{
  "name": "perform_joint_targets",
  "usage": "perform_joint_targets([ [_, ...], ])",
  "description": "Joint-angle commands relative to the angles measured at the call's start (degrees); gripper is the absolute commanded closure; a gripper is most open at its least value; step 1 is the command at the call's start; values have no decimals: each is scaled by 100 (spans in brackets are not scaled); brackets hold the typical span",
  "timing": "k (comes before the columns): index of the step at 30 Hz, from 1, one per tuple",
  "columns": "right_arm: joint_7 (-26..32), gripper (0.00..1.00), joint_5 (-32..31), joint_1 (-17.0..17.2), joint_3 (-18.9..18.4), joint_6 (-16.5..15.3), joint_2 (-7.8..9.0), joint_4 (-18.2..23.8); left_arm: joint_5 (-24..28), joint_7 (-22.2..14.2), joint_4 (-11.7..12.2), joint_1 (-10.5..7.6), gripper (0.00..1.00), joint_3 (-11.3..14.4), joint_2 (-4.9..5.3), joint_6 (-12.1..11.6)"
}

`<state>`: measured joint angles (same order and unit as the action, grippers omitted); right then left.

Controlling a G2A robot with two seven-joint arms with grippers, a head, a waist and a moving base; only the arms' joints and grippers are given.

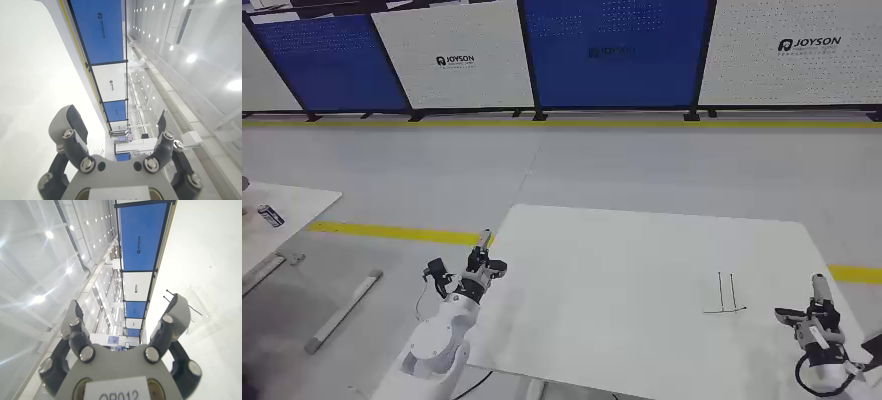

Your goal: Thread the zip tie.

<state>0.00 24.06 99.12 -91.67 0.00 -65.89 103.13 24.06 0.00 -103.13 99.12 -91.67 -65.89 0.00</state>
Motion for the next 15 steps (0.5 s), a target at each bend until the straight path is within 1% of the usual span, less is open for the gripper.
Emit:
perform_joint_targets([
  [1,0,0,0,0,0,0,0,0,0,0,0,0,0,0,0,0],
  [2,0,22,0,0,0,0,0,0,0,0,0,0,22,0,0,0],
  [3,0,22,0,0,0,0,0,0,0,0,0,0,22,0,0,0],
  [4,0,0,0,0,0,0,0,0,0,0,0,0,22,0,0,0],
  [5,0,0,0,0,0,0,0,0,0,0,0,0,0,0,0,0],
  [6,0,0,0,0,0,0,0,0,0,0,0,0,22,0,0,0],
  [7,0,22,0,0,0,0,0,0,0,0,0,0,0,0,0,0],
  [10,0,22,0,0,0,0,0,0,0,0,0,0,0,0,0,0],
  [11,0,0,0,0,0,0,0,0,0,0,0,0,0,0,0,0],
  [12,0,0,0,0,0,0,0,0,0,0,0,0,22,0,0,0],
  [13,0,22,0,0,0,0,0,0,0,0,0,0,22,0,0,0],
  [14,0,0,0,0,0,0,0,0,0,0,0,0,22,0,0,0],
  [15,0,0,0,0,0,0,0,0,0,0,0,0,0,0,0,0],
])
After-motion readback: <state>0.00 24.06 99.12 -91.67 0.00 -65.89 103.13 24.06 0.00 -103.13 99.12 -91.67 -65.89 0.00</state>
